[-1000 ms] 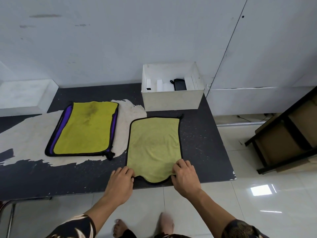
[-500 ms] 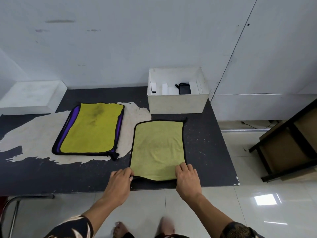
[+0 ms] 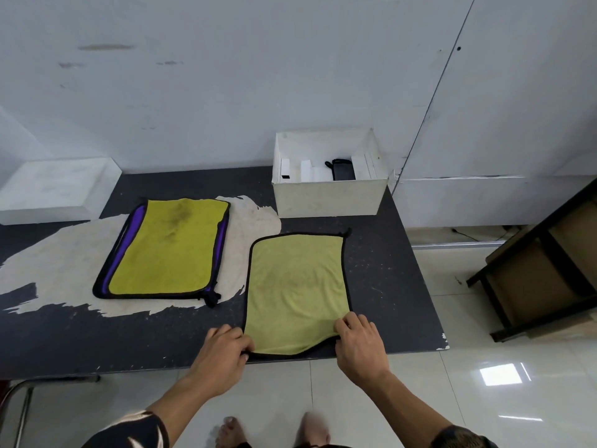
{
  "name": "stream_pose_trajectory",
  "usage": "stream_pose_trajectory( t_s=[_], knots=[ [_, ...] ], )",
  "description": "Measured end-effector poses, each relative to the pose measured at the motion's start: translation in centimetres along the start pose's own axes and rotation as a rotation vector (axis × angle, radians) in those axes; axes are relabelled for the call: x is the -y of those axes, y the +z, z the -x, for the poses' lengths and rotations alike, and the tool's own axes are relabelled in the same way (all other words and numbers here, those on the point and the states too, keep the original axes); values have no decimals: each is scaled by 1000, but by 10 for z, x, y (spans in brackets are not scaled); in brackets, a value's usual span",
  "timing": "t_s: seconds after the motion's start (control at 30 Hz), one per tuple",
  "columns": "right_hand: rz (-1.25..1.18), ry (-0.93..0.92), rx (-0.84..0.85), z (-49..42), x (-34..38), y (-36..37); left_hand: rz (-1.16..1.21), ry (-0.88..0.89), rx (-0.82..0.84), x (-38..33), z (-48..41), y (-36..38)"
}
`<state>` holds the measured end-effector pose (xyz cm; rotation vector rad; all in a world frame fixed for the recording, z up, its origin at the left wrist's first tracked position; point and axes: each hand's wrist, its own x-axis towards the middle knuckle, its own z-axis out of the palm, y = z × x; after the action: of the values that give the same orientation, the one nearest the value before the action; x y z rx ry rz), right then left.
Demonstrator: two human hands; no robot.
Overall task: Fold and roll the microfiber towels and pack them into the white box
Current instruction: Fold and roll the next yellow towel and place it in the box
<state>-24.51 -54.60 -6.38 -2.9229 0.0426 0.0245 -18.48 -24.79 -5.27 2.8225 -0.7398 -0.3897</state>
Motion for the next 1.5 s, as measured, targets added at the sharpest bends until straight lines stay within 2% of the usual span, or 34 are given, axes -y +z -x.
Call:
stream_pose_trajectory(
  t_s=[0.17,0.27,0.33,0.4,0.53,0.63,0.7,0.83,0.93,1.03,1.1,1.17,1.3,1.4,1.5],
  knots=[
    [-55,-7,-37,-2,-5,2,34,44,29,5,-8,-11],
    [-157,44,-62,-12,-10,-6,163,28,-13,6,-17,-25],
    [-255,51,-21,-21,-14,-17,249,10,7,8,-23,-35],
    [-307,22,122,-30,-16,-28,229,33,92,11,-28,-47],
    [-229,-56,489,-56,-24,-45,114,100,371,10,-45,-68],
    [-252,-33,656,-77,-28,-49,155,104,477,16,-65,-71],
    [-341,30,620,-91,-32,-51,312,10,453,22,-83,-70],
    [-590,269,292,-126,-42,-56,731,-212,120,25,-125,-78],
    [-629,413,125,-154,-41,-56,858,-377,-26,30,-156,-82],
    [-605,501,145,-170,-38,-52,814,-446,116,35,-170,-78],
    [-590,527,177,-176,-38,-46,701,-439,215,36,-176,-74],
    [-588,548,200,-181,-39,-43,653,-445,200,38,-180,-72],
    [-526,532,284,-185,-43,-37,710,-552,166,35,-191,-72],
    [-495,537,273,-186,-46,-35,619,-555,178,26,-196,-69],
    [-498,523,270,-189,-47,-37,614,-561,81,24,-199,-68]
  ],
)
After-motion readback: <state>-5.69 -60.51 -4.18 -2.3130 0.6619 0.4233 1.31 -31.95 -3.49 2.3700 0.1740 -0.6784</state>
